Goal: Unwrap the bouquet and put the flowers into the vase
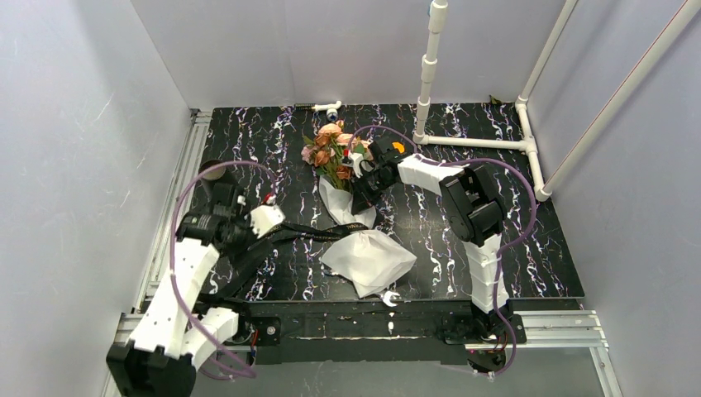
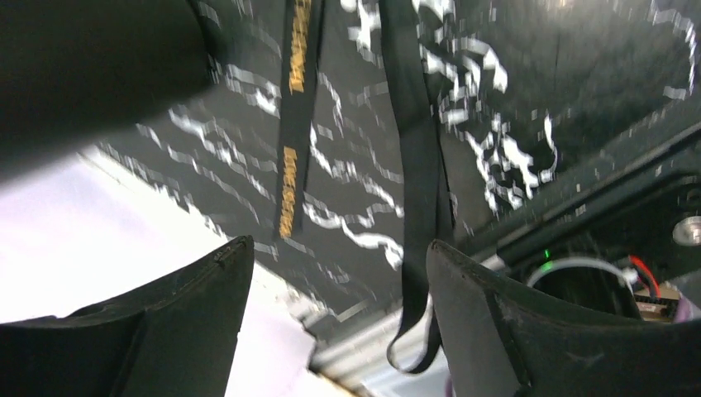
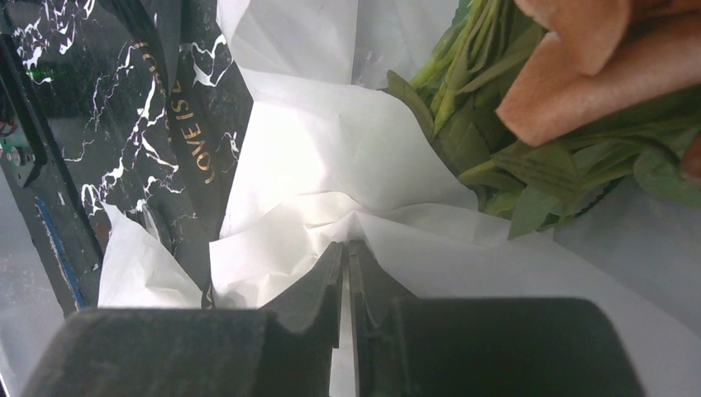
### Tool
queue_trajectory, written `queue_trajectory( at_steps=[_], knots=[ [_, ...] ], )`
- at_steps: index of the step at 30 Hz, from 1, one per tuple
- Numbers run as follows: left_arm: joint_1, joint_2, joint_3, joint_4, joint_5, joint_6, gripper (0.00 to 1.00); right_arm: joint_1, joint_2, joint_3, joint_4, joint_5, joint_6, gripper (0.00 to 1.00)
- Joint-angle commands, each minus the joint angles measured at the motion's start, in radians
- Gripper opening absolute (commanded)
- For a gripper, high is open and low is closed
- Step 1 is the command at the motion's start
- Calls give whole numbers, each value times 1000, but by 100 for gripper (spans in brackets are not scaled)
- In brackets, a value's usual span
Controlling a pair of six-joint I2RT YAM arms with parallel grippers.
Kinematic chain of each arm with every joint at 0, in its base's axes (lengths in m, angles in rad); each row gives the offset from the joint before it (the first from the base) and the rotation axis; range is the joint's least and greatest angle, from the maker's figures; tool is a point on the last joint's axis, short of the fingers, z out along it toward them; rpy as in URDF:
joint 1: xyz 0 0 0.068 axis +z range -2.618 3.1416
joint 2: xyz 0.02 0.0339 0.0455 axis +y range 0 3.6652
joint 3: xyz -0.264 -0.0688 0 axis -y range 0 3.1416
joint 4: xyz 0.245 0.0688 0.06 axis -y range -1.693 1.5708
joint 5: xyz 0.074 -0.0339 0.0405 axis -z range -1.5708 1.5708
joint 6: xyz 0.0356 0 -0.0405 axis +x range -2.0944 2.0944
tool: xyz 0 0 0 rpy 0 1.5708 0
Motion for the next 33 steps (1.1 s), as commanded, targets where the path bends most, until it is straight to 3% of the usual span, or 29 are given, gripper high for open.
queue_trajectory(
  at_steps=[1, 6, 14, 27, 33],
  knots=[
    [0, 203, 66, 220, 205, 70, 74, -21, 47, -58, -178, 196, -11, 19],
    [0, 436, 83, 367, 219, 71, 68, -20, 23, -44, -176, 176, 13, 26],
    [0, 669, 117, 529, 211, 84, 62, -10, -7, -35, -175, 169, 24, 38],
    [-8, 809, 93, 572, 216, 135, 59, -9, -37, 5, -190, 147, 18, 51],
    [-8, 827, 77, 572, 204, 156, 52, -9, -82, -3, -156, 113, 22, 60]
  ],
)
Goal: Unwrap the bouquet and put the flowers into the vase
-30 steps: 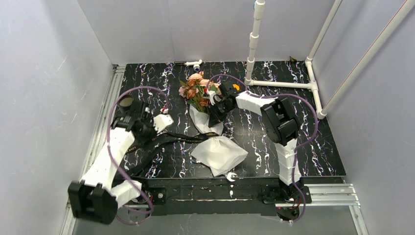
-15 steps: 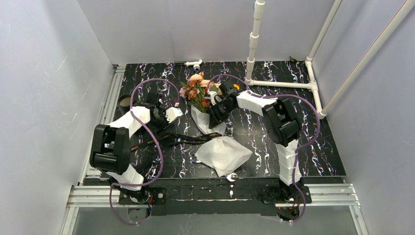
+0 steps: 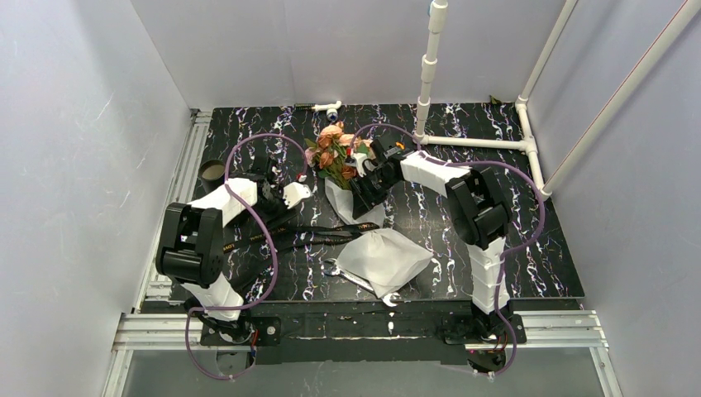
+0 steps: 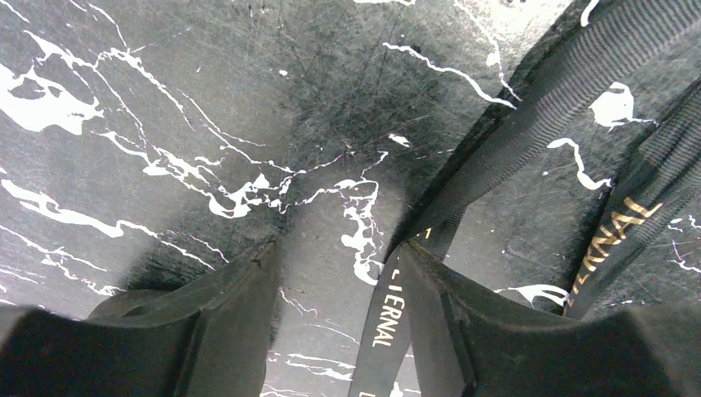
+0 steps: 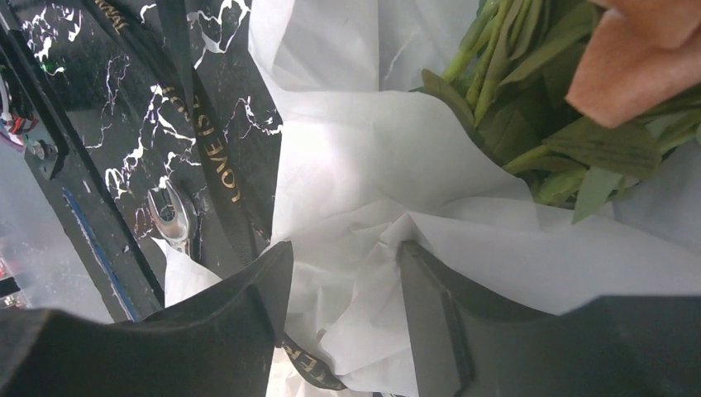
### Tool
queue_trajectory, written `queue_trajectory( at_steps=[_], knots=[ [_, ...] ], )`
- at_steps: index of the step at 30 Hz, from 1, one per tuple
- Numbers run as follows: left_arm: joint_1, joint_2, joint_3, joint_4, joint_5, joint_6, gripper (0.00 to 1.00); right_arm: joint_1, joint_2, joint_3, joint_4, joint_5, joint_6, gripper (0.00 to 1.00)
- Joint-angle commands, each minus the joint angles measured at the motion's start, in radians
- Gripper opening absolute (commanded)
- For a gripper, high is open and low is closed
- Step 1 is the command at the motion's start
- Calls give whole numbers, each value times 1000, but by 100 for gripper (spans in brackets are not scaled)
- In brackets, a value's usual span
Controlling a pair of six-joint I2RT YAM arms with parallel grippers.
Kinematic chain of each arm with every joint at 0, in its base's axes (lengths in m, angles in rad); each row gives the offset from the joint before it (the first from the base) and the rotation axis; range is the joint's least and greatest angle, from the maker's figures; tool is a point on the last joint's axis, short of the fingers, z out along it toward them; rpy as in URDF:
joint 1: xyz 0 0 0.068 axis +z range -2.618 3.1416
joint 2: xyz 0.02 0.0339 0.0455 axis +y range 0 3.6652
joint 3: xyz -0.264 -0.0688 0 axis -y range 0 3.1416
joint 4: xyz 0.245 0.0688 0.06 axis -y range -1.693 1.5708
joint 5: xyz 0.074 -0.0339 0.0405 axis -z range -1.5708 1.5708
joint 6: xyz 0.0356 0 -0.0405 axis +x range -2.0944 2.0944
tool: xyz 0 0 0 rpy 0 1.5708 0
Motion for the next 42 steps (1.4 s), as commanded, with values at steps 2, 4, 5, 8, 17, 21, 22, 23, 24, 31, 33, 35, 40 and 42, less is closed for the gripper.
queue_trajectory(
  at_steps=[2, 4, 5, 8, 17, 21, 22, 23, 24, 31, 33, 35, 40, 42],
  knots=[
    [-5, 33, -33, 4, 11, 33, 50, -7, -43, -12, -21, 66, -16, 62],
    [-4, 4, -27, -11, 29, 30, 50, -7, -50, -9, -14, 56, -14, 63],
    [-4, -15, -18, -25, 47, 19, 50, -7, -52, -8, -12, 50, -11, 63],
    [-4, -77, 27, -82, 121, -12, 50, -7, -55, -4, -10, 31, -4, 63],
    [-4, -204, 0, -169, 231, 61, 61, -7, -62, 4, 32, -6, 20, 67],
    [-3, -181, -31, -152, 225, 92, 66, -7, -86, 9, 55, -12, 35, 69],
    [-4, -167, -32, -147, 220, 101, 67, -8, -93, 11, 60, -13, 40, 70],
    [-4, -149, -31, -146, 211, 113, 68, -7, -99, 12, 62, -15, 41, 70],
    [-4, -131, -27, -145, 197, 138, 68, -7, -106, 14, 64, -19, 44, 71],
    [-5, -41, -44, -84, 115, 165, 66, -7, -154, 16, 72, -32, 56, 75],
    [-7, -9, -47, -70, 87, 161, 64, -7, -168, 5, 82, -37, 61, 76],
    [-7, 15, -45, -69, 59, 160, 58, -7, -179, -2, 91, -39, 66, 78],
    [-7, 4, -61, -69, 67, 175, 29, -7, -200, 1, 106, -37, 75, 80],
    [-7, -24, -50, -74, 98, 139, 7, -7, -212, 9, 110, -28, 77, 82]
  ],
)
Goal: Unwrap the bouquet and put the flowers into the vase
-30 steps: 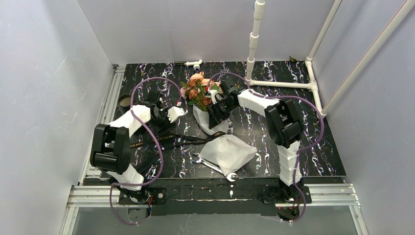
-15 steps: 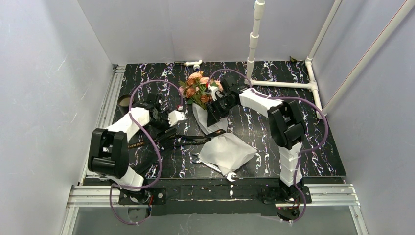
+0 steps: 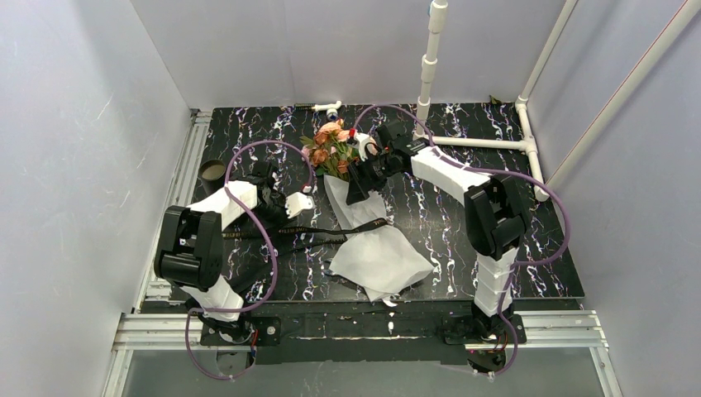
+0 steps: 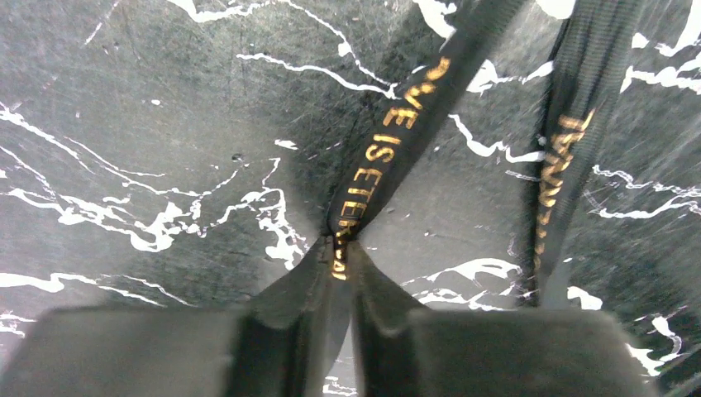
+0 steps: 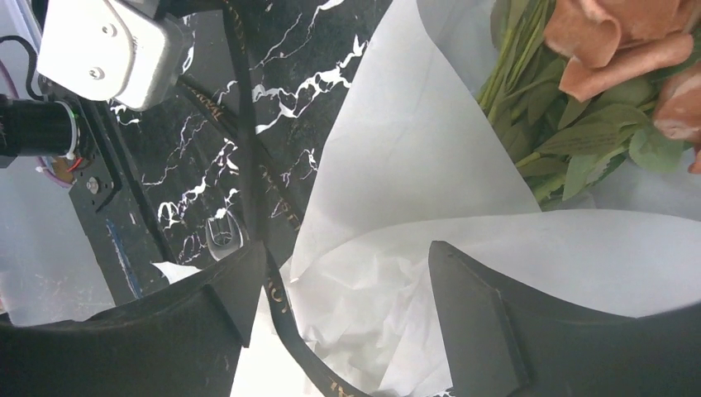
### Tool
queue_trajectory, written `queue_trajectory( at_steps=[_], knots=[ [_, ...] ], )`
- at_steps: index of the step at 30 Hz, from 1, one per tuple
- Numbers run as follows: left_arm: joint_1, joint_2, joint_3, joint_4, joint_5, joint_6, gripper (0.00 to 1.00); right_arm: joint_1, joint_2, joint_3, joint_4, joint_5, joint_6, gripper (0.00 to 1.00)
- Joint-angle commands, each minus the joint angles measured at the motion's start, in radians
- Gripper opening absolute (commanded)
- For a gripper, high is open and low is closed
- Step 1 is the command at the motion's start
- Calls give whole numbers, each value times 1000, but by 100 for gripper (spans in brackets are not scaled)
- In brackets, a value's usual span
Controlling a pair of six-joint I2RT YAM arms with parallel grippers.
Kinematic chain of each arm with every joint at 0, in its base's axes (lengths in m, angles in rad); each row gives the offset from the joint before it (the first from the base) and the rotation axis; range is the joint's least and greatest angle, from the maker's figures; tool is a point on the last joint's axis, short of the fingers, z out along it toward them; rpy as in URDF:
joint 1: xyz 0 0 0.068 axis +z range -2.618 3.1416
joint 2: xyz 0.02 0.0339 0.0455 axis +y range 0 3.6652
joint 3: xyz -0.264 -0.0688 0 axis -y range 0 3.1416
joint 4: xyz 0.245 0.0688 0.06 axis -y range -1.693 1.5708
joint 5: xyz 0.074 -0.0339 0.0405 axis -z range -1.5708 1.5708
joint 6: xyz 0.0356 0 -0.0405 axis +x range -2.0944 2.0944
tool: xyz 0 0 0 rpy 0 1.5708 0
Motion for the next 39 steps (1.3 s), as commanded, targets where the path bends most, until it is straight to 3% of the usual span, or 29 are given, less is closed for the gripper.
queue_trajectory(
  at_steps=[1, 8, 14, 22, 30, 39],
  knots=[
    [3, -19, -6, 2, 21, -25, 1, -6, -72, 14, 41, -9, 17, 82],
    [-9, -171, 198, -92, 296, -228, 0, -79, -125, 50, 47, 5, 44, 87],
    [-105, -165, 397, -90, 378, -353, 0, -173, -160, 87, -17, 6, 24, 89],
    [-224, -30, 687, 62, 407, -644, 0, -237, -286, 61, -114, -36, -82, 93],
    [-287, 140, 984, 142, 391, -847, 0, -203, -460, -114, 52, -66, -58, 96],
    [-300, 172, 1073, 186, 398, -910, 0, -173, -421, -156, 124, 57, -44, 89]
  ],
)
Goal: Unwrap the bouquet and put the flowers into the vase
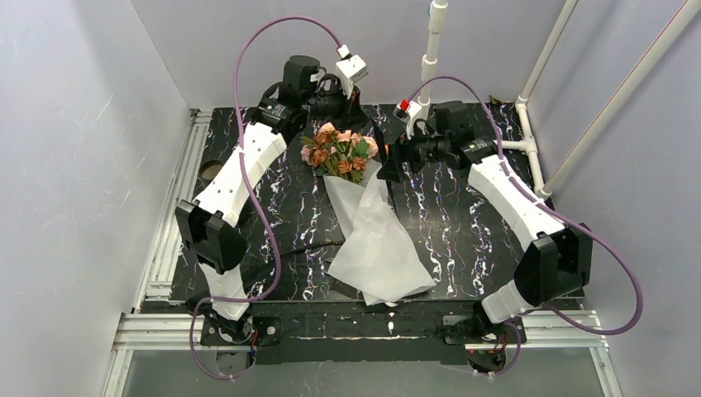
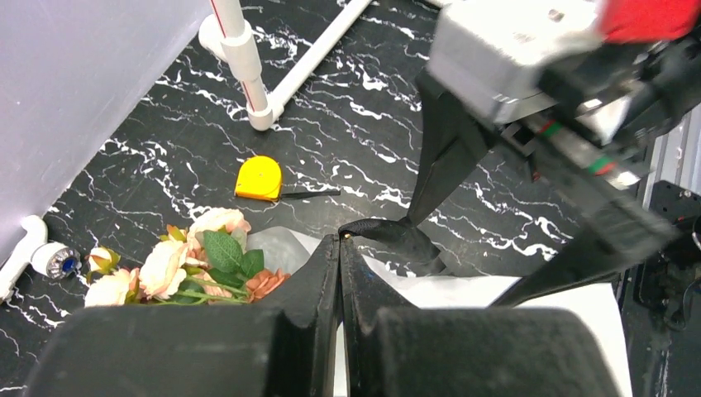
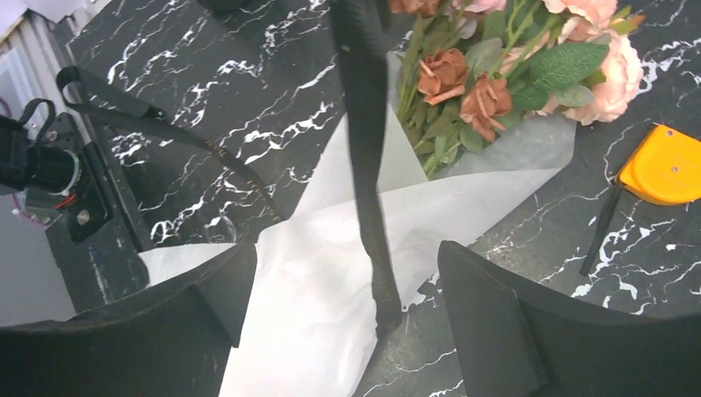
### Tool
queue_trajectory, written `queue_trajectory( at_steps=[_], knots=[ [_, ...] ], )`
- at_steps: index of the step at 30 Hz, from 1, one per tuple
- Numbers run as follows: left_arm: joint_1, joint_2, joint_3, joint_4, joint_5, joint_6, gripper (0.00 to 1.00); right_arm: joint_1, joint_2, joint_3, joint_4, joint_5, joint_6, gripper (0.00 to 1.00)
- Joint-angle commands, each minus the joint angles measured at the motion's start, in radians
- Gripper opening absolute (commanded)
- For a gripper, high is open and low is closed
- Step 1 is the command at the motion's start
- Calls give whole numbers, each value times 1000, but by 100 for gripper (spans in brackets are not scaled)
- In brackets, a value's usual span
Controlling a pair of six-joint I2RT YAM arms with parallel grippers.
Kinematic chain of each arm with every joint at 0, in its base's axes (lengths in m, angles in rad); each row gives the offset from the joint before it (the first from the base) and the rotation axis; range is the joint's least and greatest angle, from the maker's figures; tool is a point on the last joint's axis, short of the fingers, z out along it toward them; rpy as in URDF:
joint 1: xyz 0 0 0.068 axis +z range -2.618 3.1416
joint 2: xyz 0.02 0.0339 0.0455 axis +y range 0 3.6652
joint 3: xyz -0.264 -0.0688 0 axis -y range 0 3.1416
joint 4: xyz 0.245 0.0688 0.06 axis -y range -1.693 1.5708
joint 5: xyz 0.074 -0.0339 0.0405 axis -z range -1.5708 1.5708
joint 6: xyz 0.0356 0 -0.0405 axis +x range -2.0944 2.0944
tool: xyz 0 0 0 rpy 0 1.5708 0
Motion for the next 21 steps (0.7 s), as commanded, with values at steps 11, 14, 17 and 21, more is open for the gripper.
queue_trajectory(
  at_steps=[11, 14, 17, 21],
  knots=[
    [1, -91, -65, 90, -30, -93, 2, -2, 55, 99, 156, 66, 106, 1],
    [16, -133, -163, 165, -39, -131, 39, -2, 38, 131, 190, 84, 144, 1],
    [26, -177, -261, 236, -23, -136, 67, -3, 17, 151, 232, 110, 187, 1],
    [23, -240, -418, 324, 49, -52, 84, -3, -8, 180, 302, 158, 250, 1]
  ],
)
